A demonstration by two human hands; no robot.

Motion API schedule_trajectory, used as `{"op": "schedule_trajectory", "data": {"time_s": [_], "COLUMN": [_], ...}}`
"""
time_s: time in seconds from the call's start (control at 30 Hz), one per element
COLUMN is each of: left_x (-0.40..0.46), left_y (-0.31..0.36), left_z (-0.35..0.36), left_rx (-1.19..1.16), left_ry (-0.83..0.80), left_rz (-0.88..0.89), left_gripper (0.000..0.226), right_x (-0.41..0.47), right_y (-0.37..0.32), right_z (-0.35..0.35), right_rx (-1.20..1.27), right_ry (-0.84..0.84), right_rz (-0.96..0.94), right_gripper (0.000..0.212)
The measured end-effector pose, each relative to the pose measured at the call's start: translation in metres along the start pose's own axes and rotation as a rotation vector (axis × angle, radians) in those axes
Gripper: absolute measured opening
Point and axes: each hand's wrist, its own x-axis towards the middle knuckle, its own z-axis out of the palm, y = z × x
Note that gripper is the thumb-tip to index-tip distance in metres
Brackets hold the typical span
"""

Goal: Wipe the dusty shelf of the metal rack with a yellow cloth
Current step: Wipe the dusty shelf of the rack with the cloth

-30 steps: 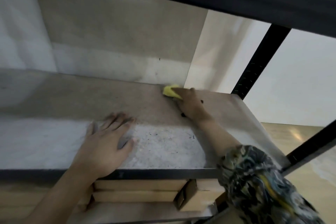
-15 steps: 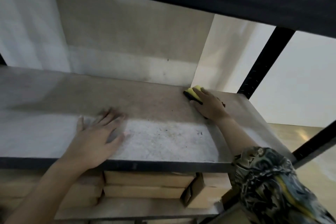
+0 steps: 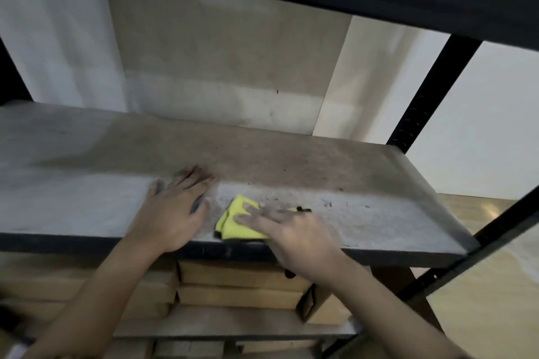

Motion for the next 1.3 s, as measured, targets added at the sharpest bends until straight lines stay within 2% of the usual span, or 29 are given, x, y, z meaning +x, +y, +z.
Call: {"op": "schedule_trajectory", "data": {"time_s": [0.1, 0.17, 0.23, 0.27, 0.3, 0.37, 0.43, 0.57, 0.63, 0.7, 0.8, 0.87, 0.93, 1.0, 1.23, 1.3], "left_x": [0.000, -0.001, -0.002, -0.002, -0.002, -0.002, -0.003, -0.010, -0.011, -0.006, 0.009, 0.014, 0.014, 0.013, 0.016, 0.015], "left_y": [-0.001, -0.001, -0.001, -0.002, -0.003, -0.004, -0.001, 0.032, 0.065, 0.101, 0.151, 0.170, 0.174, 0.169, 0.130, 0.101], "left_z": [0.001, 0.000, -0.001, 0.000, 0.000, 0.000, -0.003, -0.012, -0.012, -0.007, 0.009, 0.025, 0.036, 0.039, 0.014, 0.009], "left_rx": [0.008, -0.006, -0.018, -0.025, -0.026, -0.022, -0.055, -0.201, -0.260, -0.313, -0.329, -0.135, 0.006, 0.029, 0.051, 0.058], "left_ry": [-0.007, -0.017, -0.023, -0.018, -0.012, -0.017, -0.024, 0.043, 0.120, 0.191, 0.123, 0.021, -0.032, -0.035, -0.196, -0.163], "left_rz": [0.005, 0.012, 0.021, 0.026, 0.033, 0.028, 0.019, 0.000, 0.058, 0.137, 0.167, 0.155, 0.094, 0.047, 0.116, 0.083], "left_gripper": [0.058, 0.058, 0.062, 0.062, 0.059, 0.052, 0.049, 0.043, 0.048, 0.052, 0.049, 0.055, 0.067, 0.073, 0.060, 0.058], "right_x": [-0.004, 0.000, 0.007, 0.011, 0.016, 0.019, 0.016, 0.008, 0.003, -0.004, -0.018, -0.025, -0.029, -0.030, -0.028, -0.029], "right_y": [-0.007, 0.007, 0.022, 0.026, 0.026, 0.023, 0.023, 0.024, 0.021, 0.028, 0.052, 0.060, 0.064, 0.066, 0.068, 0.068], "right_z": [-0.010, -0.017, -0.023, -0.023, -0.021, -0.014, -0.014, -0.027, -0.029, -0.027, -0.021, -0.015, -0.004, 0.002, 0.004, 0.003], "right_rx": [0.089, 0.121, 0.036, -0.027, -0.067, -0.071, -0.012, 0.287, 0.354, 0.365, 0.253, 0.169, 0.140, 0.142, 0.144, 0.151], "right_ry": [-0.007, 0.057, 0.193, 0.188, 0.105, -0.121, -0.176, -0.091, -0.053, 0.065, 0.260, 0.278, 0.254, 0.267, 0.229, 0.219], "right_rz": [-0.019, 0.148, 0.371, 0.497, 0.608, 0.724, 0.793, 0.748, 0.707, 0.719, 0.785, 0.777, 0.757, 0.763, 0.774, 0.769], "right_gripper": [0.045, 0.049, 0.045, 0.040, 0.038, 0.048, 0.052, 0.041, 0.034, 0.022, 0.017, 0.019, 0.019, 0.020, 0.026, 0.026]}}
